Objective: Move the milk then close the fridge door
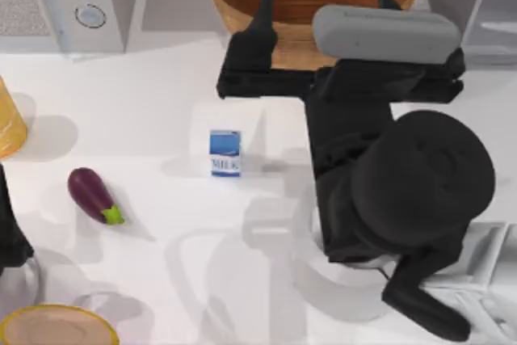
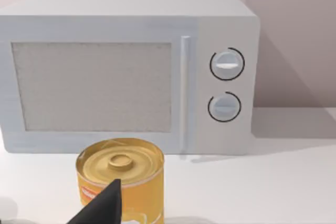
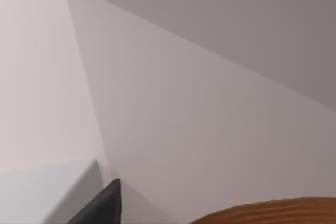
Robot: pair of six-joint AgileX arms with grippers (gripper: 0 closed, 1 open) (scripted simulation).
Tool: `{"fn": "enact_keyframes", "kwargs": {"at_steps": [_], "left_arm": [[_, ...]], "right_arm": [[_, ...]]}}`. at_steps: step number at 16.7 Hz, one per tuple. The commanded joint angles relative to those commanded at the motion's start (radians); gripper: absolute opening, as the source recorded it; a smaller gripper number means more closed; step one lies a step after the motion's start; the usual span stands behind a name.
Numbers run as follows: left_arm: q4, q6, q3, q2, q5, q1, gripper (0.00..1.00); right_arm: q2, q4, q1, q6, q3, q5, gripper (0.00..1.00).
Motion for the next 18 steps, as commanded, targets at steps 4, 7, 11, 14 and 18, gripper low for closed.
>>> {"fn": "enact_keyframes", "kwargs": {"at_steps": [4,7,11,14,18], "left_arm": [[0.000,0.000,0.000,0.000,0.000,0.000,1.00],[0.000,0.000,0.000,0.000,0.000,0.000,1.00],[0.000,0.000,0.000,0.000,0.000,0.000,1.00],[0.000,0.000,0.000,0.000,0.000,0.000,1.00],[0.000,0.000,0.000,0.000,0.000,0.000,1.00]], "right_arm": [[0.380,0.112,0.026,0.018,0.240,0.054,1.00],[0.629,0.164,0.031,0.042,0.371,0.109,1.00],[0.872,0.191,0.036,0.067,0.455,0.180,1.00],[0.958,0.186,0.037,0.071,0.446,0.215,1.00],[0.965,0.185,0.037,0.070,0.441,0.220,1.00]]}}
